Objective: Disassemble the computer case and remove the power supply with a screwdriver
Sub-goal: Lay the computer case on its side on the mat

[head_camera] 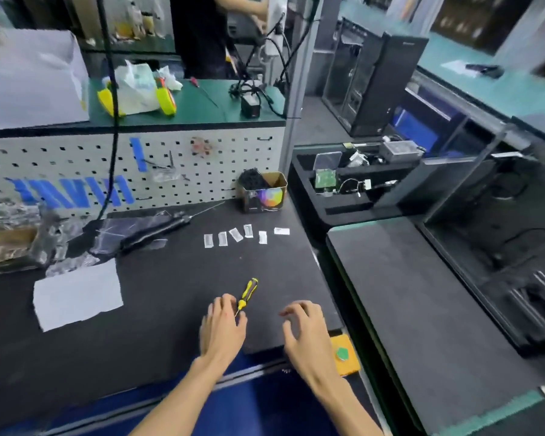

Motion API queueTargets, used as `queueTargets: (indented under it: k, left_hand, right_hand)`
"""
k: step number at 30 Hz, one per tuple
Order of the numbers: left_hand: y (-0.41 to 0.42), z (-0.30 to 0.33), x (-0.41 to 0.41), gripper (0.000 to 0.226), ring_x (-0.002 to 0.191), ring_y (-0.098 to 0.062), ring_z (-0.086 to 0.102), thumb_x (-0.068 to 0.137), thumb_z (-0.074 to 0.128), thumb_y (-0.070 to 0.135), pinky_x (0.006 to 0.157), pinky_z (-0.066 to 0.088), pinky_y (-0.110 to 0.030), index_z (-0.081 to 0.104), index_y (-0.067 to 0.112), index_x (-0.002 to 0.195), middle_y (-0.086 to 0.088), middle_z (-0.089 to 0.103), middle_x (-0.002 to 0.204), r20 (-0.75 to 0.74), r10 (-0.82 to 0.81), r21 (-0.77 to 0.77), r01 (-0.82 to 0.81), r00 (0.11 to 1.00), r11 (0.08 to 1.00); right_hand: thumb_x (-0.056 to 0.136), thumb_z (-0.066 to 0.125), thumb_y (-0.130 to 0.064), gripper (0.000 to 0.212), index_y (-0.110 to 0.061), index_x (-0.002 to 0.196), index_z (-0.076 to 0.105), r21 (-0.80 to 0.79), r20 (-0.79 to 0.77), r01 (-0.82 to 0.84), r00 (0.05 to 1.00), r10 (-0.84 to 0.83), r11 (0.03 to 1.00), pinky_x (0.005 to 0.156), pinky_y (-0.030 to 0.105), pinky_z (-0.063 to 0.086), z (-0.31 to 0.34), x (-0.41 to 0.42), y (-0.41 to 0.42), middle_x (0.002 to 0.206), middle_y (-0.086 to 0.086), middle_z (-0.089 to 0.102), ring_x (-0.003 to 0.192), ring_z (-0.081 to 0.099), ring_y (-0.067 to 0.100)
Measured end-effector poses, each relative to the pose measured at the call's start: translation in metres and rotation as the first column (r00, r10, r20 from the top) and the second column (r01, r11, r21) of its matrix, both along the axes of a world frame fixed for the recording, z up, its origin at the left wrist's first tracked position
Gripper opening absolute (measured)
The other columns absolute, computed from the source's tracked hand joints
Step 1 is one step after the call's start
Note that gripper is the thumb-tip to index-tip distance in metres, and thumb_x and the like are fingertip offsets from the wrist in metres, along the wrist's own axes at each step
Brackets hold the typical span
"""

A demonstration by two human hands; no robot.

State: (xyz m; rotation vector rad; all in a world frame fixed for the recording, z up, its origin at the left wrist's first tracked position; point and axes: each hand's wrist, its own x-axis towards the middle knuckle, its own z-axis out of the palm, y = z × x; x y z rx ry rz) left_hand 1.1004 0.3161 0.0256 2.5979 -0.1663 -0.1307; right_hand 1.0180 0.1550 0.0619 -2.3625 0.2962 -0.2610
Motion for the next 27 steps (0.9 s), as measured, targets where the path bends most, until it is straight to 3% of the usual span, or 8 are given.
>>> queueTargets:
  k: [6, 11, 14, 19, 23, 27]
  left_hand:
    - [-0.015, -0.035, 0.038, 0.034, 0.114, -0.021, 0.055, 0.096, 0.055, 0.044, 0.089, 0.045, -0.035, 0.050, 0.021, 0.120, -0.001, 0.058, 0.120, -0.095, -0.003, 0.144, 0.016, 0.995, 0.989]
    - [-0.021, -0.053, 0.054, 0.021, 0.109, -0.020, 0.056, 0.097, 0.054, 0.038, 0.087, 0.043, -0.034, 0.054, 0.022, 0.109, 0.000, 0.059, 0.114, -0.130, -0.041, 0.213, 0.068, 0.991, 0.975]
    - [-0.030, -0.051, 0.056, 0.017, 0.108, -0.026, 0.058, 0.095, 0.058, 0.029, 0.085, 0.044, -0.039, 0.055, 0.016, 0.104, -0.005, 0.060, 0.110, -0.133, -0.064, 0.127, 0.081, 0.989, 0.989]
    - [-0.070, -0.019, 0.045, 0.015, 0.090, -0.038, 0.059, 0.092, 0.060, 0.018, 0.071, 0.043, -0.044, 0.046, 0.016, 0.097, -0.008, 0.062, 0.096, -0.059, -0.187, -0.165, 0.176, 0.981, 0.970]
    - [-0.118, 0.023, 0.019, 0.020, 0.080, -0.031, 0.056, 0.093, 0.056, 0.022, 0.067, 0.046, -0.043, 0.037, 0.029, 0.094, 0.006, 0.057, 0.082, 0.008, -0.362, -0.315, 0.346, 0.932, 0.884]
    - [-0.175, 0.068, -0.036, 0.022, 0.080, -0.019, 0.052, 0.090, 0.056, 0.019, 0.065, 0.036, -0.035, 0.041, 0.034, 0.095, 0.013, 0.054, 0.082, 0.157, -0.497, -0.381, 0.517, 0.853, 0.767]
  right_hand:
    - [0.092, 0.049, -0.025, 0.019, -0.023, 0.101, 0.065, 0.000, -0.069, 0.078, 0.995, -0.078, 0.997, 0.098, 0.032, 0.043, -0.018, 0.016, 0.002, 0.110, -0.011, 0.054, 0.112, 0.047, 0.006]
    - [0.092, 0.048, -0.026, 0.018, -0.026, 0.100, 0.064, -0.003, -0.096, 0.154, 0.983, -0.153, 0.988, 0.097, 0.030, 0.043, -0.026, 0.017, 0.000, 0.110, -0.013, 0.055, 0.112, 0.046, 0.003]
    - [0.092, 0.049, -0.022, 0.018, -0.025, 0.100, 0.065, 0.006, -0.090, 0.191, 0.978, -0.189, 0.982, 0.098, 0.030, 0.043, -0.027, 0.018, -0.006, 0.109, -0.013, 0.056, 0.112, 0.047, 0.003]
    - [0.091, 0.049, -0.021, 0.021, -0.026, 0.102, 0.066, 0.034, -0.025, 0.262, 0.965, -0.261, 0.964, 0.097, 0.027, 0.044, -0.016, 0.005, -0.022, 0.108, -0.017, 0.055, 0.113, 0.046, -0.001]
    - [0.091, 0.046, -0.024, 0.024, -0.023, 0.104, 0.066, 0.027, 0.074, 0.335, 0.939, -0.336, 0.942, 0.091, 0.027, 0.048, 0.006, -0.023, -0.047, 0.108, -0.015, 0.057, 0.109, 0.050, 0.003]
    - [0.092, 0.047, -0.024, 0.022, -0.023, 0.105, 0.065, 0.031, 0.196, 0.478, 0.858, -0.474, 0.878, 0.092, 0.018, 0.043, 0.036, -0.078, -0.083, 0.105, -0.015, 0.059, 0.108, 0.050, 0.002]
